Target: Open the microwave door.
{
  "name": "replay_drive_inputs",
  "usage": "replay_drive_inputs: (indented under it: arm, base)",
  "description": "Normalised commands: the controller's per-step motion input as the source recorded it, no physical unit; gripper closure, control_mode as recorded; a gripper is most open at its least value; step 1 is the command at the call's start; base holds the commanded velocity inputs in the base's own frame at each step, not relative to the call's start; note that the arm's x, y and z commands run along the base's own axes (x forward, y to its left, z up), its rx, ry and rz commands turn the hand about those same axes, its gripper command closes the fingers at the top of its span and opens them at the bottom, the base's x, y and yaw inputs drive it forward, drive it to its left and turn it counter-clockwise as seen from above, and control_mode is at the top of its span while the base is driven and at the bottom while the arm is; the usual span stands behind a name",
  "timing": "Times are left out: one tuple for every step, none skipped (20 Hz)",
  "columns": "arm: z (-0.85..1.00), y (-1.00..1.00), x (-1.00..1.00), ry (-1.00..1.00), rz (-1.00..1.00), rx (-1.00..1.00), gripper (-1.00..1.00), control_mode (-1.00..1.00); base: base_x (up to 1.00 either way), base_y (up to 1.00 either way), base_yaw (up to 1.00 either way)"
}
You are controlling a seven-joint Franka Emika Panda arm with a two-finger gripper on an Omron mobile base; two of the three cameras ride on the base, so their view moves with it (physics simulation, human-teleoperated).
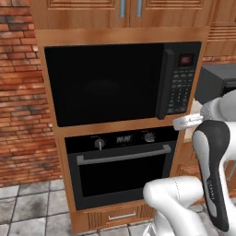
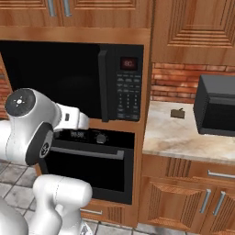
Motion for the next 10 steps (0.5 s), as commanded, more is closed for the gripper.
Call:
replay_drive_inputs:
  arm:
    - [0.1,-0.1,0.32,-0.56,0.02,0.0,-1.0,-1.0]
    - [0.05,-0.03,0.42,-0.56,0.02,0.0,-1.0,-1.0]
    - [0.04,-0.03,0.51,-0.55,0.02,0.0,-1.0,-1.0]
    - [0.0,0.0,0.71,-0.5,0.03,0.0,-1.0,-1.0]
    - [0.0,0.0,0.86,-0.43,0.07,0.0,-1.0,-1.0]
    - [0.0,-0.01,0.76,-0.45,0.09,0.0,-1.0,-1.0]
    - [0.0,-0.04,0.72,-0.39,0.1,0.02,-1.0,-1.0]
    - [0.07,-0.18,0.74,-0.29,0.13,0.08,-1.0,-1.0]
    - [0.1,-0.14,0.53,-0.36,0.12,0.05,-1.0,-1.0]
    - [0.0,-0.15,0.67,-0.27,0.1,0.03,-1.0,-1.0]
  base:
    - [0.0,0.0,0.0]
    - [0.0,0.0,0.0]
    - [0.0,0.0,0.0]
    - [0.0,0.0,0.0]
    - [0.0,0.0,0.0]
    - [0.0,0.0,0.0]
    - [0.0,0.0,0.0]
    - [0.0,0.0,0.0]
    - [0.0,0.0,0.0]
    - [0.0,0.0,0.0]
